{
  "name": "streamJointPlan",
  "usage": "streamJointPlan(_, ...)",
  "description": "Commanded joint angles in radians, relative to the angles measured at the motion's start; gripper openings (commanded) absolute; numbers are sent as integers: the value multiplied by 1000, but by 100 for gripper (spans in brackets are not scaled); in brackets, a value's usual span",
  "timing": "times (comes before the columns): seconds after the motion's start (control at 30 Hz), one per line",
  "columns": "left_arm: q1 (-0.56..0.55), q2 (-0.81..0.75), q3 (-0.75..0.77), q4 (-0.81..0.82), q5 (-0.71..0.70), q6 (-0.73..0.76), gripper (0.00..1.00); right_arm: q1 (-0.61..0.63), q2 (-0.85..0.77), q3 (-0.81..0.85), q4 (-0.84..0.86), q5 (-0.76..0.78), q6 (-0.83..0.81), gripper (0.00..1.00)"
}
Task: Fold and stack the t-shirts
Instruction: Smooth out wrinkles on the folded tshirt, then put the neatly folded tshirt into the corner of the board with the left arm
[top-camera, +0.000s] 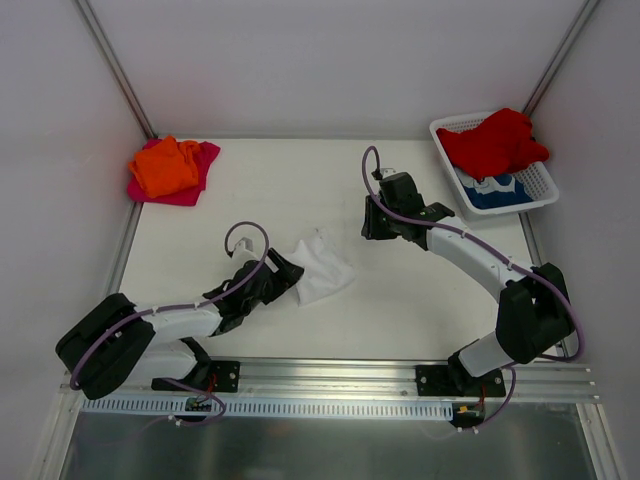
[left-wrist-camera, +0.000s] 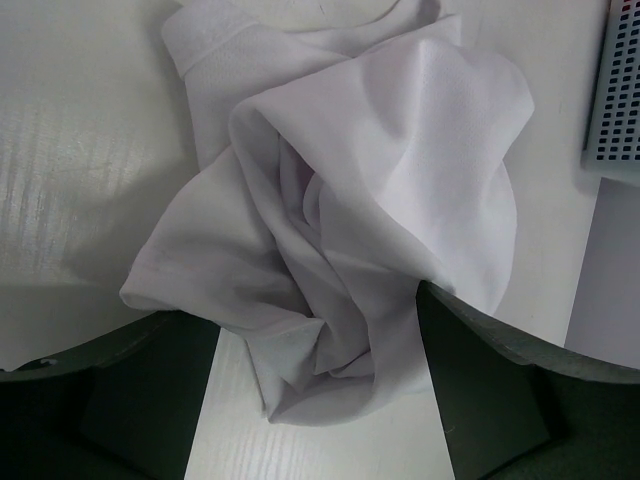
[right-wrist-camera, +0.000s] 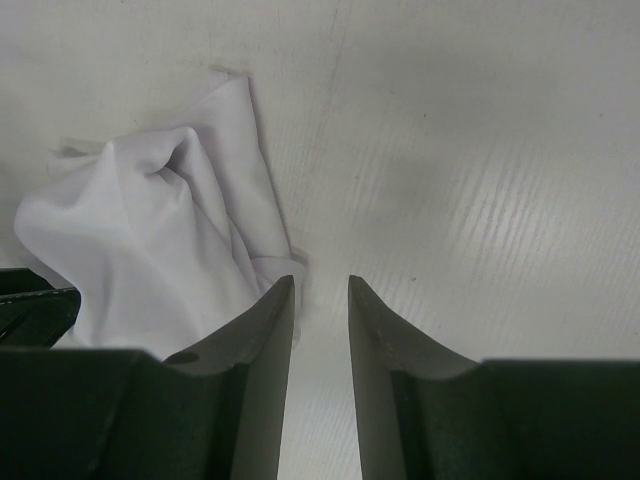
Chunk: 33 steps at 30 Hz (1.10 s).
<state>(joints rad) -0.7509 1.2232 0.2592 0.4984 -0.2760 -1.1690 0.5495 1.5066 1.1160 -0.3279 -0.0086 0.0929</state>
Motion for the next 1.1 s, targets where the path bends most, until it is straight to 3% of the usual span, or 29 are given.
streamJointPlan(0.0, 7, -4, 6, 20, 5, -6, 79, -2, -20, -1, 13, -10, -10, 31)
streamJointPlan(0.37, -31, -295, -48, -146, -101, -14, 79, -2, 6, 13, 23, -27, -4, 31)
streamJointPlan(0.7, -34, -77, -17, -23, -29, -15, 80, 0, -11, 13, 15, -18, -9, 31)
streamJointPlan(1.07, -42, -18, -8, -5, -19, -18, 81, 0, -3, 16, 15, -19, -10, 31)
